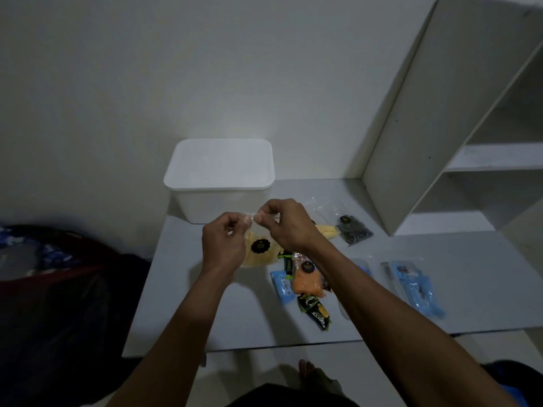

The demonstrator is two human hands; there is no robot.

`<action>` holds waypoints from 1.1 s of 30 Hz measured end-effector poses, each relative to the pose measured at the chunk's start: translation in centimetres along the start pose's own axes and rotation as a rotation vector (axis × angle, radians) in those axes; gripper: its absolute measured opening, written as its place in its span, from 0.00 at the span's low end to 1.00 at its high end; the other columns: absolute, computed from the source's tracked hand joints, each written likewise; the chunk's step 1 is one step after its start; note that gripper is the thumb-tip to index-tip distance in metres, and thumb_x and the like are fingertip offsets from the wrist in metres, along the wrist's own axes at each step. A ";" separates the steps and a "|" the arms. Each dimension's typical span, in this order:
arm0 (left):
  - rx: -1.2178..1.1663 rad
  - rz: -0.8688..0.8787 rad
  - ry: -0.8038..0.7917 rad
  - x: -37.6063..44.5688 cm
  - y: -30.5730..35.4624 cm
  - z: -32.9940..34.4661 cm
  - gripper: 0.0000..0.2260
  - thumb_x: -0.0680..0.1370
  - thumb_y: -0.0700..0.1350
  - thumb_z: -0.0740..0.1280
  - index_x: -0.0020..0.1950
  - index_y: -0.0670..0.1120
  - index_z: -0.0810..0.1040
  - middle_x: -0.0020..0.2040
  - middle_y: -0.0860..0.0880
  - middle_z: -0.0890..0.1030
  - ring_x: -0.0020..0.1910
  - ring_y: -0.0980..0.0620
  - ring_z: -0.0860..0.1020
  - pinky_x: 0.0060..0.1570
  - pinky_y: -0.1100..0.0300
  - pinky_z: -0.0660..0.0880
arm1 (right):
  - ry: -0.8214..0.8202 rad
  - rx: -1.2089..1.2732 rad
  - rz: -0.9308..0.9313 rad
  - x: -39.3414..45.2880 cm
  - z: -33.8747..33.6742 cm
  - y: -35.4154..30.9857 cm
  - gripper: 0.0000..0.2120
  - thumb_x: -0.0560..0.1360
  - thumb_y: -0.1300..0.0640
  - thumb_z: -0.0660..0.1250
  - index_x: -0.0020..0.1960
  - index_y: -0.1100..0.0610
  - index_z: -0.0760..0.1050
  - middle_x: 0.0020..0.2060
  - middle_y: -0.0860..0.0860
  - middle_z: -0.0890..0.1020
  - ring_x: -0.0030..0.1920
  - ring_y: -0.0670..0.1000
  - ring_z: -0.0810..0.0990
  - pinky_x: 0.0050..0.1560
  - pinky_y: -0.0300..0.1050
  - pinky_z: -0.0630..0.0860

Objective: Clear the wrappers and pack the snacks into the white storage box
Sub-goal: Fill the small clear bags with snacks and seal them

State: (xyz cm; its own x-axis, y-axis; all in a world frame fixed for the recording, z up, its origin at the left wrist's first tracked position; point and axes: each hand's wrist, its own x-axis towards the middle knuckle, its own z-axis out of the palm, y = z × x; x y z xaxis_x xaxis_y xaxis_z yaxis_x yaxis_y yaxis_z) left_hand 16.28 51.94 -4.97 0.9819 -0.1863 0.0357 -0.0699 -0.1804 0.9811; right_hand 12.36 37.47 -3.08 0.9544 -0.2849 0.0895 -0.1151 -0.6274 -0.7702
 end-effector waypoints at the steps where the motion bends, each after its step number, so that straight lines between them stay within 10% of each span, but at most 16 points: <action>1: -0.005 -0.003 0.002 0.0 -0.1 -0.3 0.04 0.77 0.44 0.70 0.42 0.47 0.82 0.41 0.49 0.84 0.44 0.50 0.81 0.45 0.58 0.76 | -0.006 0.012 0.002 -0.1 -0.1 -0.2 0.07 0.77 0.49 0.69 0.46 0.52 0.81 0.44 0.47 0.85 0.50 0.47 0.81 0.51 0.47 0.77; 26: -0.097 0.015 -0.068 1.0 0.3 -2.2 0.06 0.77 0.40 0.70 0.41 0.50 0.82 0.40 0.48 0.84 0.42 0.52 0.81 0.44 0.61 0.75 | 0.055 0.097 0.078 -1.1 -1.6 -1.0 0.08 0.75 0.50 0.72 0.47 0.55 0.82 0.45 0.47 0.85 0.39 0.45 0.80 0.37 0.35 0.73; 33: -0.131 -0.008 -0.079 1.3 0.5 -2.2 0.05 0.76 0.40 0.71 0.42 0.49 0.83 0.41 0.48 0.84 0.43 0.52 0.81 0.46 0.59 0.76 | 0.071 0.245 0.151 -1.4 -2.2 -0.5 0.07 0.72 0.51 0.75 0.44 0.54 0.84 0.42 0.45 0.85 0.46 0.44 0.83 0.48 0.40 0.76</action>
State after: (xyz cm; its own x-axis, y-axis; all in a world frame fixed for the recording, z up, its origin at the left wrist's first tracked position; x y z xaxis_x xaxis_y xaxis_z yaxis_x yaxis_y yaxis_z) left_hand 17.86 53.71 -4.04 0.9650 -0.2617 0.0173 -0.0329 -0.0555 0.9979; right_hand 10.46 36.55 -1.44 0.9090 -0.4169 -0.0008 -0.1762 -0.3824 -0.9070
